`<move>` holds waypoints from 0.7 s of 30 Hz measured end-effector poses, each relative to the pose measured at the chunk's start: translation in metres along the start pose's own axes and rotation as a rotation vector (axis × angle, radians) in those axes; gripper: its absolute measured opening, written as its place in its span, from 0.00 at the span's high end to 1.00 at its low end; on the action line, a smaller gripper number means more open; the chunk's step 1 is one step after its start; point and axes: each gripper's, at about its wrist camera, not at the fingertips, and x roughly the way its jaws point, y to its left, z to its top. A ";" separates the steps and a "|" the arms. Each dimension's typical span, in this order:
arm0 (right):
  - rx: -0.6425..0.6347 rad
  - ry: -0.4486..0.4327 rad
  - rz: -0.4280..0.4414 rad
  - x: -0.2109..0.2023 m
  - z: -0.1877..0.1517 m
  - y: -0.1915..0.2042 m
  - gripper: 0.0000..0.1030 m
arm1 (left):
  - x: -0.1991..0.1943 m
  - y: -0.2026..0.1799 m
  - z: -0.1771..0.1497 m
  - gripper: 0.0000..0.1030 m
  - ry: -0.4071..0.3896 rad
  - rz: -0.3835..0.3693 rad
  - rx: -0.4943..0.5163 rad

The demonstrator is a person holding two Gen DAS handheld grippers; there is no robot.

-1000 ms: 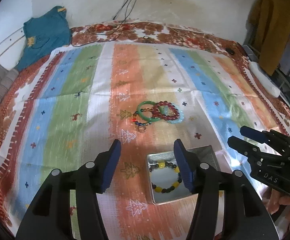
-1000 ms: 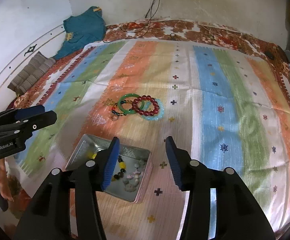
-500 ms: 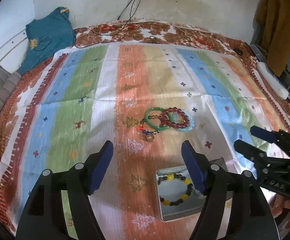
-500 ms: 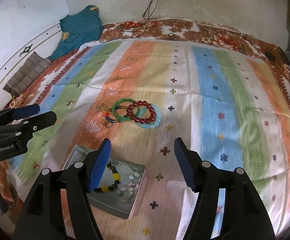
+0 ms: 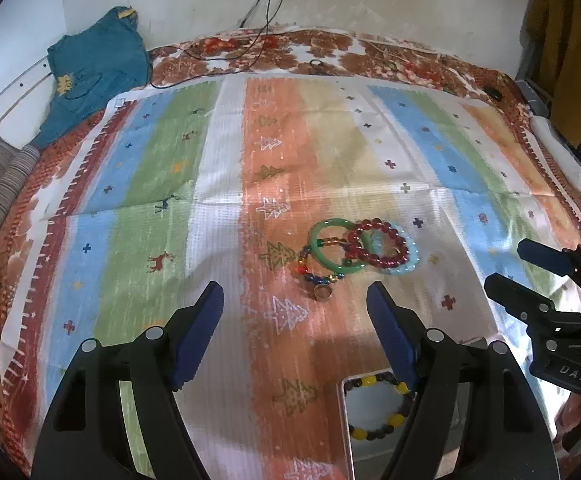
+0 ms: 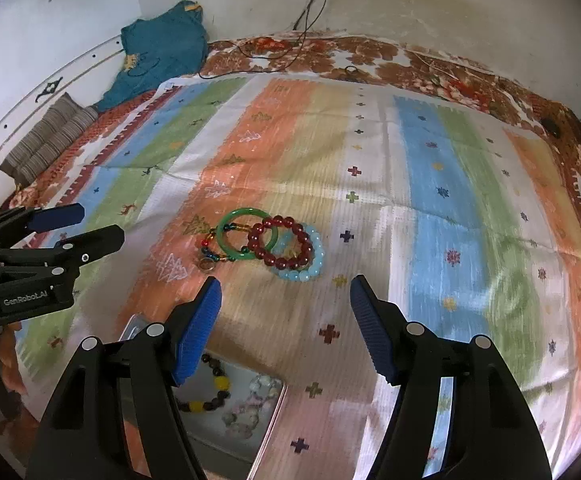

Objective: Organize jewelry
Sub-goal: 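Move both open tools back to the remaining bracelet pile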

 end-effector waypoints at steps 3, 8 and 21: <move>-0.002 0.005 0.004 0.005 0.003 -0.001 0.35 | 0.009 0.004 0.003 0.28 0.015 -0.002 -0.015; -0.008 0.008 -0.002 0.013 0.008 -0.003 0.35 | 0.022 0.003 0.009 0.28 0.029 -0.005 -0.010; -0.011 0.027 0.011 0.036 0.020 -0.005 0.35 | 0.054 0.010 0.021 0.28 0.080 -0.014 -0.023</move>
